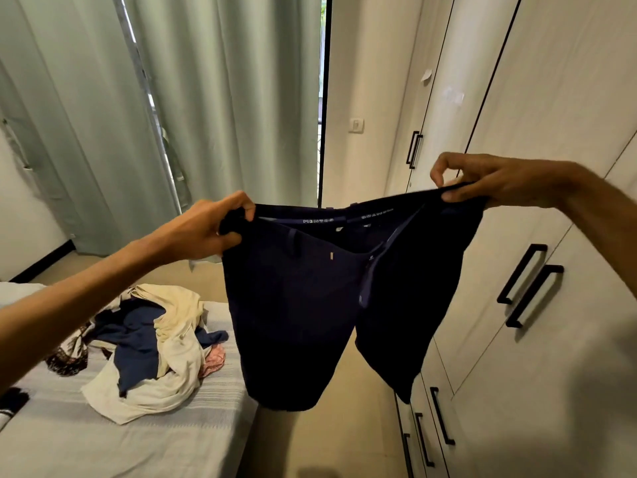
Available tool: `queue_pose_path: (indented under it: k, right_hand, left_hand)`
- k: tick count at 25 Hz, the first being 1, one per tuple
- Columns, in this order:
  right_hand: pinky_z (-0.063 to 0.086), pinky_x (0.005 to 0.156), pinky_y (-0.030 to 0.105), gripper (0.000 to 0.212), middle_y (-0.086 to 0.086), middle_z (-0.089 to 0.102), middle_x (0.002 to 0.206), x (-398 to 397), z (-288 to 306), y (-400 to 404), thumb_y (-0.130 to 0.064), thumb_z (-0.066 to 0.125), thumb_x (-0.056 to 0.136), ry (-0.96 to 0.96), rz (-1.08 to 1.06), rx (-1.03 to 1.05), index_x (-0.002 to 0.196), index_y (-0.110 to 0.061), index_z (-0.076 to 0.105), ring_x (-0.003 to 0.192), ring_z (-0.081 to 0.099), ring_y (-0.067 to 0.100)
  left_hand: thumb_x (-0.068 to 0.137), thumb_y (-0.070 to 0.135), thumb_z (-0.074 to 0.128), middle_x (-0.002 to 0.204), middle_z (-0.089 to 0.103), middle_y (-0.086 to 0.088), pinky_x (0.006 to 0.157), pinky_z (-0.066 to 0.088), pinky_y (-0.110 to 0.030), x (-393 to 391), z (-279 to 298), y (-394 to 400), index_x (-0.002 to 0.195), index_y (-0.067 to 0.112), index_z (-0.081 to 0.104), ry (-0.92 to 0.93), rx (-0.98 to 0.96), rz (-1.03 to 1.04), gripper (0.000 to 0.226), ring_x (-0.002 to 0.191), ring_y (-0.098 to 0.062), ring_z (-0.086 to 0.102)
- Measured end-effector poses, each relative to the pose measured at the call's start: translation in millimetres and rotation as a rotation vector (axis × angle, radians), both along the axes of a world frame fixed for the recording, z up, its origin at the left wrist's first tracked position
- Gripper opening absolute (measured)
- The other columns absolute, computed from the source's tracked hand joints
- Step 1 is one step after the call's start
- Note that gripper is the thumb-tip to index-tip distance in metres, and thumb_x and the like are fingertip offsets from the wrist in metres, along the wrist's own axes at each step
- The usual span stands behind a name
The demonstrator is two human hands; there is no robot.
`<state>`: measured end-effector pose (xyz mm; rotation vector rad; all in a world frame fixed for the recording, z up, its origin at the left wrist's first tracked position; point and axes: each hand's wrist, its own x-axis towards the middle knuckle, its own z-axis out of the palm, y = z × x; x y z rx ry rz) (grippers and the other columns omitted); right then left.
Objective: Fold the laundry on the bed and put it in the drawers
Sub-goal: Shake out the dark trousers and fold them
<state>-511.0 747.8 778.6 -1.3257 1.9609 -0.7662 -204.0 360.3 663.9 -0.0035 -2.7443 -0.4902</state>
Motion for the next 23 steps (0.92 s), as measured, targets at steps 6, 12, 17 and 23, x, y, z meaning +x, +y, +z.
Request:
queue_pose_path:
  k: [6, 12, 17, 23]
  right_hand:
    - [0.06, 0.072, 0.025, 0.036, 0.013, 0.073, 0.12, -29.9, -45.3, -56.0, 0.008, 0.045, 0.104, 0.065, -0.208, 0.121, 0.106, -0.007, 0.078, 0.1, 0.07, 0.022]
    - [0.062, 0.082, 0.033, 0.024, 0.013, 0.07, 0.129, -47.2, -98.2, -81.4, -0.011, 0.061, 0.103, -0.005, -0.178, 0.266, 0.123, -0.008, 0.073, 0.113, 0.07, 0.029]
    - [0.058, 0.097, 0.033, 0.033, 0.006, 0.073, 0.128, -40.4, -101.9, -57.1, -0.015, 0.071, 0.096, -0.178, -0.115, 0.17, 0.129, -0.013, 0.072, 0.12, 0.069, 0.024]
    - [0.059, 0.09, 0.033, 0.033, 0.007, 0.076, 0.116, -38.3, -84.0, -43.9, -0.01, 0.077, 0.089, -0.075, 0.023, 0.282, 0.122, -0.012, 0.075, 0.108, 0.073, 0.024]
  left_hand:
    - [0.088, 0.004, 0.053, 0.079, 0.071, -0.003, 0.071, 0.061, -0.041, -43.5, 4.0, -17.1, 0.088, 0.026, 0.071, -0.007, 0.381, 0.224, 0.028, 0.069, -0.02, 0.072]
    - [0.071, 0.005, 0.048, 0.067, 0.051, 0.001, 0.065, 0.042, -0.024, -54.0, -47.7, -17.1, 0.068, 0.025, 0.065, -0.283, 0.586, 0.057, 0.026, 0.063, -0.011, 0.049]
    - [0.089, 0.032, 0.069, 0.06, 0.05, 0.011, 0.056, 0.039, -0.025, -40.7, -69.9, -14.5, 0.076, 0.023, 0.066, -0.42, 0.067, -0.084, 0.016, 0.054, -0.007, 0.043]
    - [0.097, 0.045, 0.072, 0.069, 0.055, 0.006, 0.055, 0.045, -0.04, -40.3, -74.3, -0.5, 0.072, 0.038, 0.063, -0.3, 0.14, -0.267, 0.027, 0.058, -0.02, 0.055]
